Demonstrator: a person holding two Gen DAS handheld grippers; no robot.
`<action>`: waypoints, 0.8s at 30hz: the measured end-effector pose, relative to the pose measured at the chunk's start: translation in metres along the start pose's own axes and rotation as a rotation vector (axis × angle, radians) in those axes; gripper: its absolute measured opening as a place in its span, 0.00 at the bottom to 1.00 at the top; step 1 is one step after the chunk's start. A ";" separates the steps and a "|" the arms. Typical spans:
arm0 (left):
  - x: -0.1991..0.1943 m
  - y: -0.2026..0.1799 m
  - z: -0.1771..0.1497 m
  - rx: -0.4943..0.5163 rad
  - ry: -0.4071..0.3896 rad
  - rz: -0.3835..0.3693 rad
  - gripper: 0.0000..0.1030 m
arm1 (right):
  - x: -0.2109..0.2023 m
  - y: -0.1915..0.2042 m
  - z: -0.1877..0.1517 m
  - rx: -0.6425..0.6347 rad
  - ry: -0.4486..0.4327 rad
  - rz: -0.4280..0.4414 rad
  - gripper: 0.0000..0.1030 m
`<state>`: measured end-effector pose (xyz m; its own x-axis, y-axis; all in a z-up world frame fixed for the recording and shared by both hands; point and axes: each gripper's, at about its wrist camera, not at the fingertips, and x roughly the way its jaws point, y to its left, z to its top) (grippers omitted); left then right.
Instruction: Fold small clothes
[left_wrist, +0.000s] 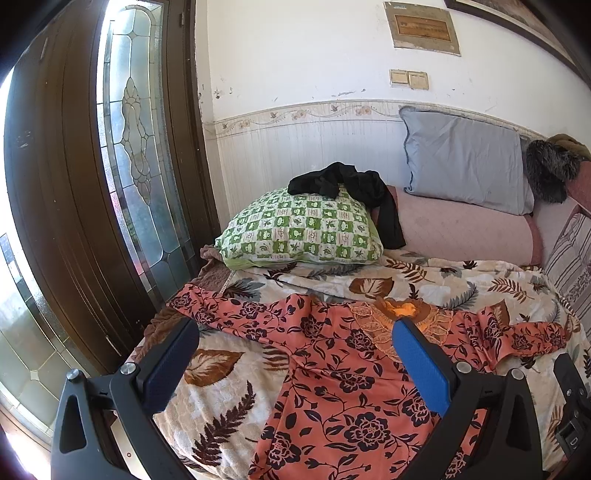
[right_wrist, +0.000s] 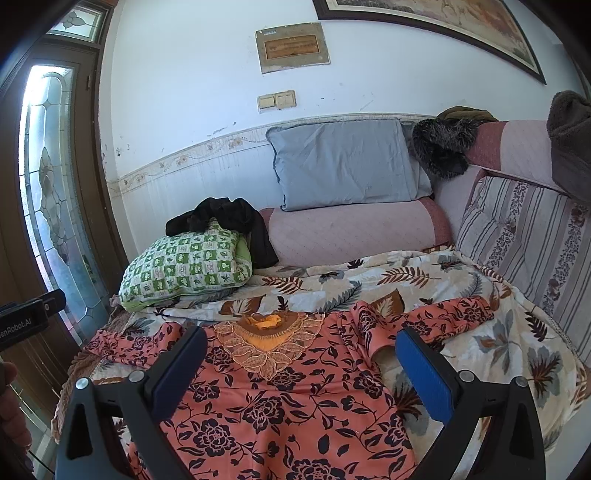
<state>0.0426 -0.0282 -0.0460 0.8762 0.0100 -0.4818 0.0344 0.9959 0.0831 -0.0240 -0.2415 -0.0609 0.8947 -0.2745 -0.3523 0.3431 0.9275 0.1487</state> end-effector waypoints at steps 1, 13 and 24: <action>0.001 -0.001 0.000 0.004 0.003 0.001 1.00 | 0.003 0.000 -0.001 -0.010 0.023 -0.007 1.00; 0.067 -0.035 -0.012 0.077 0.096 -0.009 1.00 | 0.063 -0.043 -0.012 0.054 0.069 0.022 1.00; 0.272 -0.087 -0.116 0.032 0.493 -0.081 1.00 | 0.225 -0.342 -0.096 1.037 0.272 0.014 0.83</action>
<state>0.2220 -0.1019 -0.2851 0.5386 -0.0182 -0.8424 0.1146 0.9921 0.0518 0.0325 -0.5961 -0.2797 0.8506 -0.0814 -0.5195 0.5233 0.2265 0.8215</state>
